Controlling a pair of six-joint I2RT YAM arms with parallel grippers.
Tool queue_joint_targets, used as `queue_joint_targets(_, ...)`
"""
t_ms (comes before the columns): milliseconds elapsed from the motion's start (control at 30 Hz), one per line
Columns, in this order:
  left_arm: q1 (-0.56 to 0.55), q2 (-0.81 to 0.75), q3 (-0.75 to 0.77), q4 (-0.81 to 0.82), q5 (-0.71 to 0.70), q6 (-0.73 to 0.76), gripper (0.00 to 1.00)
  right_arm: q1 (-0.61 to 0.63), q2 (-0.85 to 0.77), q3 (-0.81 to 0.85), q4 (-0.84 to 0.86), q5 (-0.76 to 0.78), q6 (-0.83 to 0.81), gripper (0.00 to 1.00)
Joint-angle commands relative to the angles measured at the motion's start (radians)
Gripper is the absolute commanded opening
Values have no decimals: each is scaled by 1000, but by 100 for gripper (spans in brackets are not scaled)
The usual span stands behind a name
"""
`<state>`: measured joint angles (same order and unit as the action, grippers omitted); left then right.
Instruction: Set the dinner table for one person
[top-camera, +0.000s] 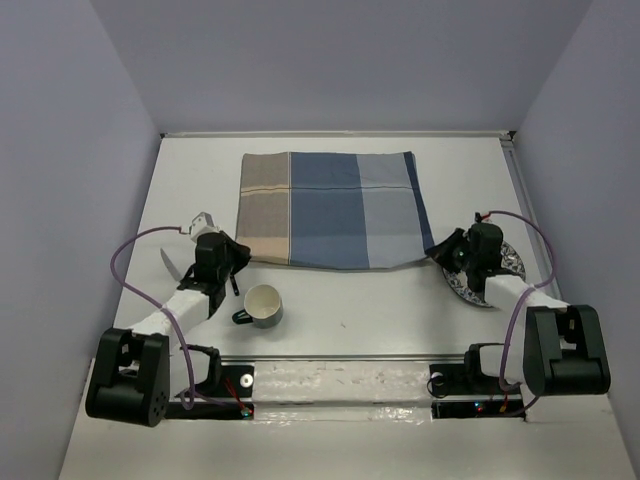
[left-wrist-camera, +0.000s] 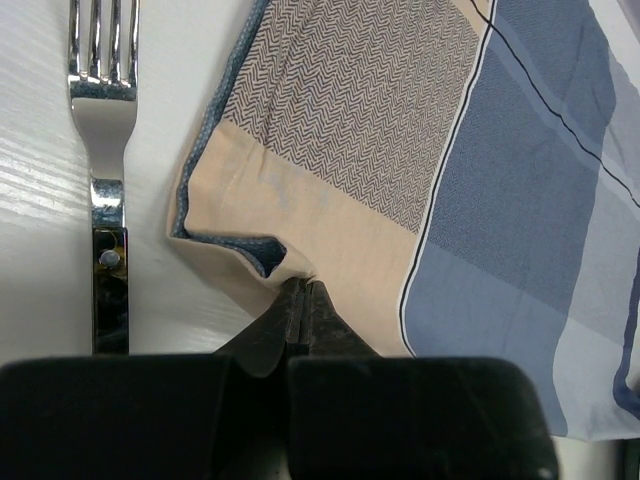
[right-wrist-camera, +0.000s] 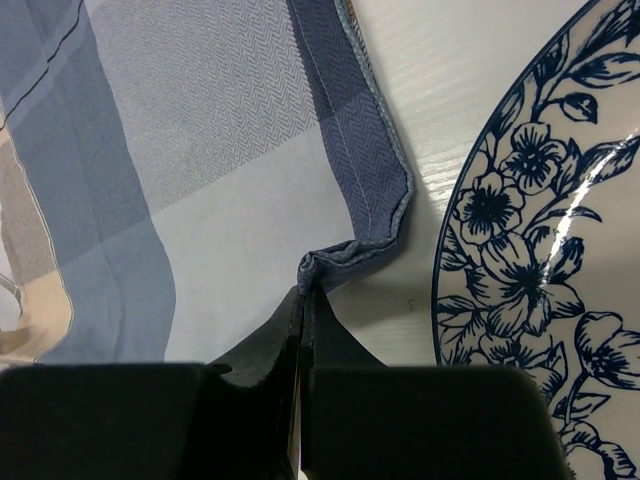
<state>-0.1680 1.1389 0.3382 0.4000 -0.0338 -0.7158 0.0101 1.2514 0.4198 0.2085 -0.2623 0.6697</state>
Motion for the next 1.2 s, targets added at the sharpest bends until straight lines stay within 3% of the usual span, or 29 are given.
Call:
queue_joint_targets(0, 5, -59, -47, 22, -18, 1, 0, 4, -40, -29, -4, 31, 1, 0)
queue_joint_targets(300, 5, -128, -90, 3, -8, 9, 1, 4, -75, -62, -34, -14, 4, 0)
queue_joint_targets(567, 5, -134, -90, 7, 9, 3, 7, 4, -227, -85, -138, 34, -13, 0)
queue_joint_targets(667, 5, -157, -97, 0, 8, 1, 21, 4, -242, -92, -155, 44, -18, 0)
queue_joint_targets(733, 5, -189, -97, -12, 6, -8, 36, 4, -244, -93, -156, 49, -18, 11)
queue_joint_targets(767, 5, -205, -94, -16, 8, -13, 51, 4, -241, -90, -159, 48, -19, 23)
queue_joint_targets(833, 5, -232, -73, -46, 5, -16, 88, 4, -237, -70, -173, 46, -30, 29)
queue_joint_targets(867, 5, -264, -61, -58, 3, -17, 99, 4, -242, -62, -184, 46, -32, 32)
queue_joint_targets(1067, 5, -353, 83, -147, -8, -1, 99, 4, -339, -21, -271, 46, -50, 52)
queue_joint_targets(1167, 5, -383, 152, -181, -14, 18, 99, 4, -377, 7, -310, 49, -59, 54)
